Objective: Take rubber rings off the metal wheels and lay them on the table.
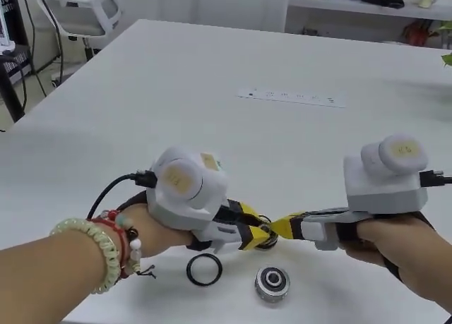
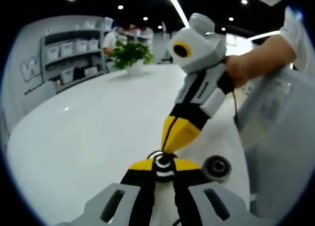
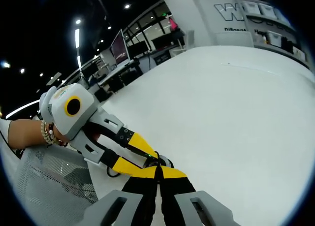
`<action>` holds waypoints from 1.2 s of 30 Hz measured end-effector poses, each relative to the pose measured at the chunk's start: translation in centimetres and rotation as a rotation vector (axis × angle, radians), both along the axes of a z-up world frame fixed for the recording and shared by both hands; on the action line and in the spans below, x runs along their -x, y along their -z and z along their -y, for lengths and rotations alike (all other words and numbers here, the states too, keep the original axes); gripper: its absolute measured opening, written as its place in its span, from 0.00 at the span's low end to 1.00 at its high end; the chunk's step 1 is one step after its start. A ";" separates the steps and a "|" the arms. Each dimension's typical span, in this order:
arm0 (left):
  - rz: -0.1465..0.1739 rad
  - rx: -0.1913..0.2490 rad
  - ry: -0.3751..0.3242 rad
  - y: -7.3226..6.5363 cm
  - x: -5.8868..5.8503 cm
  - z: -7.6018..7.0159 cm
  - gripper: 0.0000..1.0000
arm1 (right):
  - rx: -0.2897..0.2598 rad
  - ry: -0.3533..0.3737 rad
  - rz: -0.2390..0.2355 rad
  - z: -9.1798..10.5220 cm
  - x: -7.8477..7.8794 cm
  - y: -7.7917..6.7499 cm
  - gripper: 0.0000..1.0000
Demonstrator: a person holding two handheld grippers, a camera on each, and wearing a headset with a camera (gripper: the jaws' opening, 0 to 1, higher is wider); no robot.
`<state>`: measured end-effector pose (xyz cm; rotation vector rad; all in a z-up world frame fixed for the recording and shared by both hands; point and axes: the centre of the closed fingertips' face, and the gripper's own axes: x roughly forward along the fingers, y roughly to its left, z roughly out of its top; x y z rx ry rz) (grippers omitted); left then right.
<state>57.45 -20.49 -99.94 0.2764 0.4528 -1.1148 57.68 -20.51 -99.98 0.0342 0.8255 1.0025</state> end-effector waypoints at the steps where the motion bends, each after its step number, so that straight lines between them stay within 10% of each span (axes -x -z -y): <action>1: -0.008 0.004 -0.005 0.0 0.0 0.0 0.14 | 0.002 -0.004 0.006 0.0 0.0 0.0 0.00; 16: 0.003 -0.015 0.052 -0.9 0.7 1.0 0.23 | 0.006 0.033 -0.025 0.4 -0.2 -0.5 0.00; 36: 0.117 -0.051 0.179 -6.2 2.4 0.9 0.51 | -0.062 0.101 -0.095 0.5 0.0 -1.8 0.00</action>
